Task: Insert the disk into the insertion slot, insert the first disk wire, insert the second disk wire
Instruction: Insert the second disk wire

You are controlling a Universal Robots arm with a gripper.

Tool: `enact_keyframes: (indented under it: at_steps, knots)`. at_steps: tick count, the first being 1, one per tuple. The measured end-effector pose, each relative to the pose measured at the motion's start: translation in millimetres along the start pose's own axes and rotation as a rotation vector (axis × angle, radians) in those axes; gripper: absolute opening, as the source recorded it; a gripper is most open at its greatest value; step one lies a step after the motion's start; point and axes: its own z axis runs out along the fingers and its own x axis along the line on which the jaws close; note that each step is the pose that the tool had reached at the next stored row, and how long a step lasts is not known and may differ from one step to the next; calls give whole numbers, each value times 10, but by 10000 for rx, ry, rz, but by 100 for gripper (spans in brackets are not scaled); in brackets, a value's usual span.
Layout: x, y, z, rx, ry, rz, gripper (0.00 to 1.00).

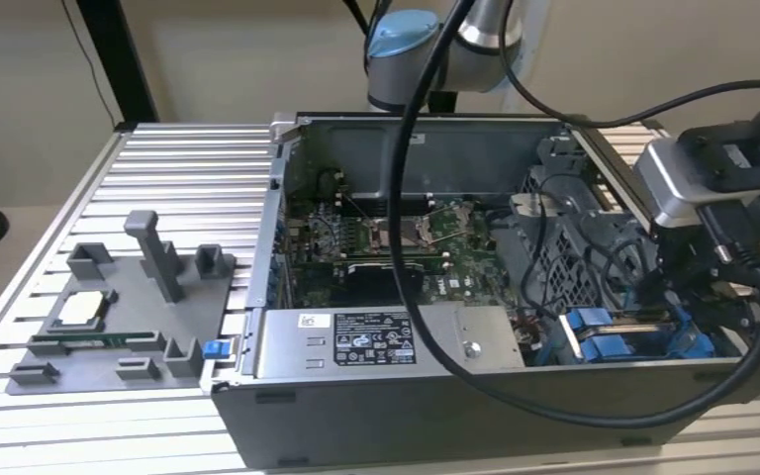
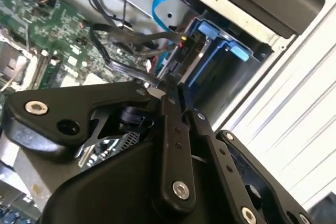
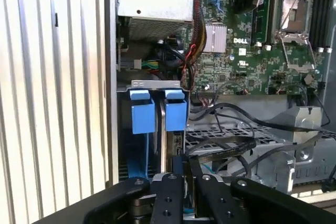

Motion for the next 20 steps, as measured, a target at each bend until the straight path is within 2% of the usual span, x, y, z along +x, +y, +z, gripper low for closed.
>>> enact_keyframes:
  at_steps: [1,2,4,5,12,14,18,20]
  knots:
    - [-5,8,1,116,119,-42,0]
    - [-15,18,3,284,192,-89,0]
    - [-41,43,9,633,269,-177,0]
    - [-51,64,16,741,281,-203,0]
    - [-122,261,75,1201,352,-318,0]
    - [-154,300,90,1393,380,-365,0]
    - [-172,388,105,1888,439,-485,0]
    - [-169,410,114,2075,446,-527,0]
